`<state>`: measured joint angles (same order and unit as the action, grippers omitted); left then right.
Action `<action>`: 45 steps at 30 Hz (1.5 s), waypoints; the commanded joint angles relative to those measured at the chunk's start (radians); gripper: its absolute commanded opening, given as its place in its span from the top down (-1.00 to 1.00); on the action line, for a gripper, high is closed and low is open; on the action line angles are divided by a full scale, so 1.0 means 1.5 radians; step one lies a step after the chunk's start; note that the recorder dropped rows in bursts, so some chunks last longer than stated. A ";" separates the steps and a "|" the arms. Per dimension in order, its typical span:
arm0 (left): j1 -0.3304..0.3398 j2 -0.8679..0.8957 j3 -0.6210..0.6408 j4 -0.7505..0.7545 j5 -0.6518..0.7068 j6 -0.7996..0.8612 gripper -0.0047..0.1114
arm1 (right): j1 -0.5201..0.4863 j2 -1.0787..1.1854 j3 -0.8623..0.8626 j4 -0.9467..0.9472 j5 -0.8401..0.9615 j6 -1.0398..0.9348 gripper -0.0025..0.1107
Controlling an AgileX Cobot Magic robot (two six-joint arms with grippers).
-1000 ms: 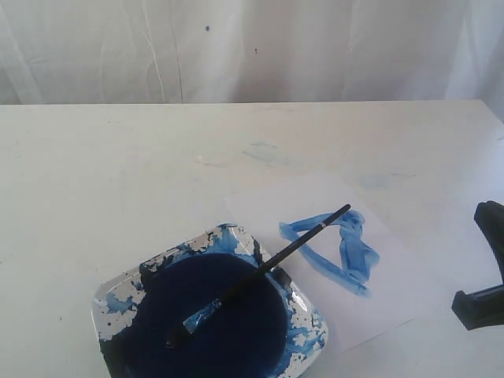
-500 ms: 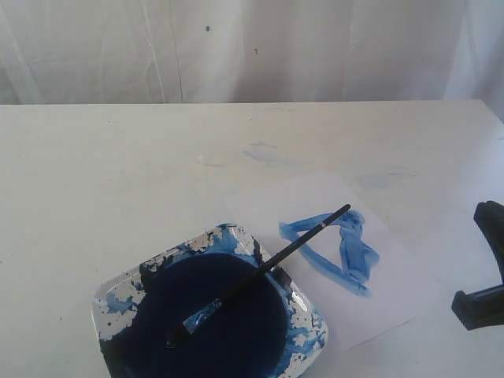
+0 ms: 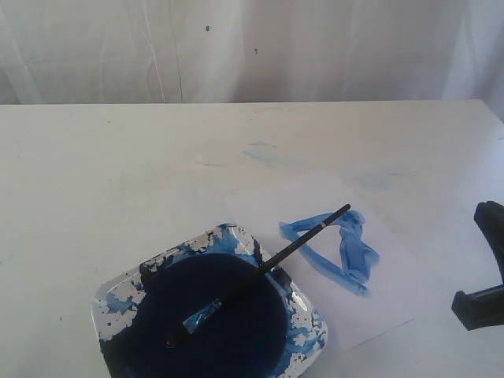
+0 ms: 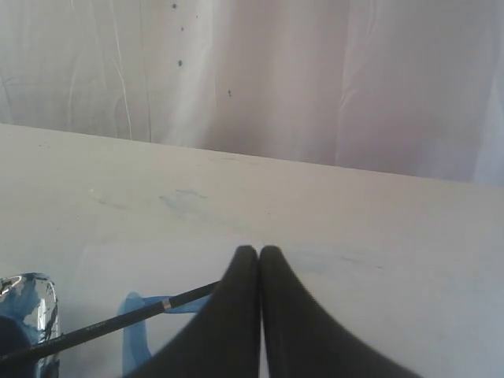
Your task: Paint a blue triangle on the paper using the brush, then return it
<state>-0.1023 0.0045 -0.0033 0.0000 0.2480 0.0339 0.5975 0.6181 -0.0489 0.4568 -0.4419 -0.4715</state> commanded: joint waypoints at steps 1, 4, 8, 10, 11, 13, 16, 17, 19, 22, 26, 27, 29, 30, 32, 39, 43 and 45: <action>0.022 -0.003 0.002 0.000 -0.014 -0.007 0.92 | 0.000 0.000 0.000 -0.002 -0.004 0.003 0.96; 0.028 -0.003 0.002 0.000 -0.013 -0.006 0.92 | 0.000 0.000 0.000 -0.002 -0.004 0.003 0.96; 0.028 -0.003 0.002 0.000 -0.011 -0.006 0.92 | 0.000 0.000 0.000 -0.002 -0.004 0.003 0.96; 0.028 -0.003 0.002 0.000 -0.011 -0.006 0.92 | 0.000 0.000 0.000 -0.002 -0.004 0.003 0.96; 0.028 -0.003 0.002 0.000 -0.011 -0.006 0.92 | 0.000 0.000 0.000 -0.002 -0.004 0.000 0.96; 0.028 -0.003 0.002 0.000 -0.011 -0.006 0.92 | 0.000 0.000 0.000 -0.002 -0.004 -0.002 0.96; 0.028 -0.003 0.002 0.000 -0.011 -0.006 0.92 | 0.000 0.000 0.000 -0.002 -0.004 -0.002 0.96; 0.028 -0.003 0.002 0.000 -0.011 -0.006 0.92 | 0.000 0.000 0.000 -0.002 -0.004 -0.002 0.96; 0.028 -0.003 0.002 0.000 -0.011 -0.006 0.92 | 0.000 0.000 0.000 -0.002 -0.004 -0.002 0.96; 0.028 -0.003 0.002 0.000 -0.011 -0.006 0.92 | -0.002 -0.025 0.000 -0.002 -0.001 -0.039 0.96; 0.027 -0.003 0.002 0.000 -0.011 -0.005 0.92 | -0.056 -0.124 0.000 -0.002 0.006 -0.039 0.96; 0.027 -0.003 0.002 0.000 -0.011 -0.005 0.92 | -0.079 -0.149 0.000 -0.002 0.006 -0.039 0.96; 0.027 -0.003 0.002 0.000 -0.011 -0.005 0.92 | -0.121 -0.214 0.000 -0.002 0.023 -0.033 0.96; 0.027 -0.003 0.002 0.000 -0.011 -0.005 0.92 | -0.145 -0.245 0.000 -0.002 0.031 -0.033 0.96; 0.027 -0.003 0.002 0.000 -0.011 -0.005 0.92 | -0.192 -0.298 0.000 -0.002 0.045 -0.033 0.96; 0.027 -0.003 0.002 0.000 -0.011 -0.005 0.92 | -0.260 -0.361 0.000 -0.002 0.078 -0.033 0.96; 0.027 -0.003 0.002 0.000 -0.011 -0.005 0.92 | -0.260 -0.361 0.000 -0.002 0.149 -0.033 0.96; 0.027 -0.003 0.002 0.000 -0.011 -0.005 0.92 | -0.260 -0.362 0.003 -0.004 0.207 -0.033 0.96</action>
<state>-0.0604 0.0045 -0.0033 0.0000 0.2333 0.0317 0.2140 0.0818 -0.0489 0.4570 -0.2459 -0.5169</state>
